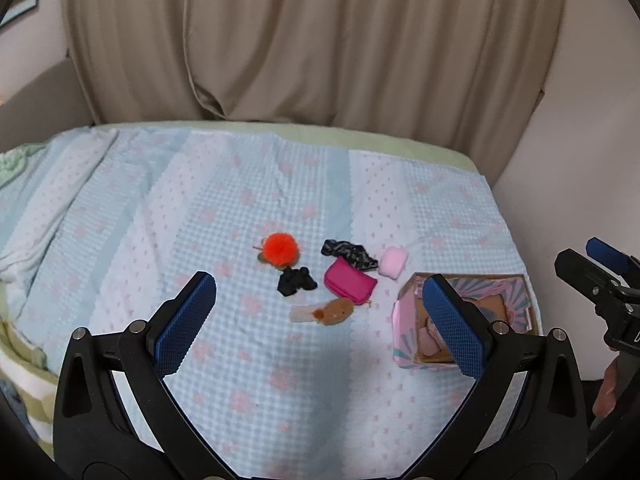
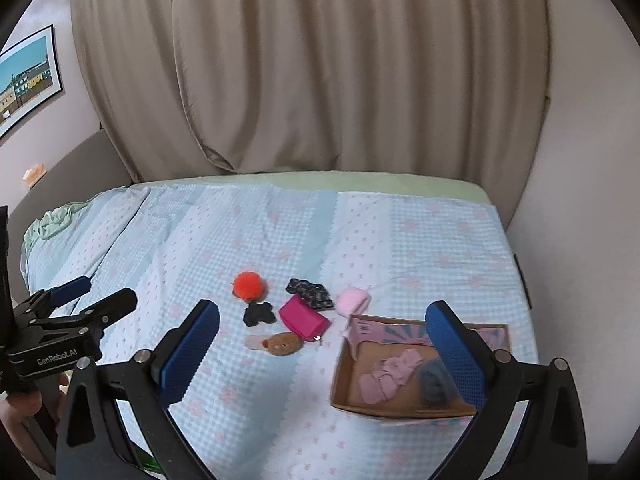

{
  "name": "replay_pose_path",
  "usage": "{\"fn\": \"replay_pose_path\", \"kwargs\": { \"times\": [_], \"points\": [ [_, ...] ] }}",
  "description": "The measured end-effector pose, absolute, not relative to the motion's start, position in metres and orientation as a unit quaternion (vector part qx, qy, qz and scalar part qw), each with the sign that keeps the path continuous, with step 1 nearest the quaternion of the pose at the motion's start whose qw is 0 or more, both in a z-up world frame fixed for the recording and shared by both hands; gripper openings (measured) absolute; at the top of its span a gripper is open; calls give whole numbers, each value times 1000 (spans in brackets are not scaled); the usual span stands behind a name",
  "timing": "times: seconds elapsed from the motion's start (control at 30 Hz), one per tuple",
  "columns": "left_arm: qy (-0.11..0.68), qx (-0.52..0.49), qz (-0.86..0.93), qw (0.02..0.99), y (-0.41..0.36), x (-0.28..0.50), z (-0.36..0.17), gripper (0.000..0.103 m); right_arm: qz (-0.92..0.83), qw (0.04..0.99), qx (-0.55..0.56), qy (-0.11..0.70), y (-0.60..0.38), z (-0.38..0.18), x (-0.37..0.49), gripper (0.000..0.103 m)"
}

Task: Organize soft objects
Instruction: 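Grasp the black glove with the left tool while the right tool grasps the pink purse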

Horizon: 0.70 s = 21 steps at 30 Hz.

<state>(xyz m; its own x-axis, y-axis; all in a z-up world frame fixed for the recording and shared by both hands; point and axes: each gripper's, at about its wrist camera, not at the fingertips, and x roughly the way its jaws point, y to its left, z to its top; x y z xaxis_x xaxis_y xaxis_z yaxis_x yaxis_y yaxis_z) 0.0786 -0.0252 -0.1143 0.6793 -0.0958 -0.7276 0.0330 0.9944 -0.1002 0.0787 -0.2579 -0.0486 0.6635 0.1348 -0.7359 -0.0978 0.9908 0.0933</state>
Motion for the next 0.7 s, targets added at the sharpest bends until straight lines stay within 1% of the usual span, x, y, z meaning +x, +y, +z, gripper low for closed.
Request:
{"fn": "replay_pose_path", "kwargs": {
  "times": [0.1,0.27,0.53,0.7],
  "points": [
    [414,-40,-44,908,-9,104,-132,103,65,908,30,412,-242,-66,97,103],
    [443,-37,-63,894,18,152,-172,103,69,898,36,433,-212,-110,135,103],
    [497,-22,-84,863,52,231,-260,102,74,868,8,491,-173,-213,196,103],
    [524,-19,-104,845,54,269,-320,101,84,846,-43,525,-155,-280,225,103]
  ]
}}
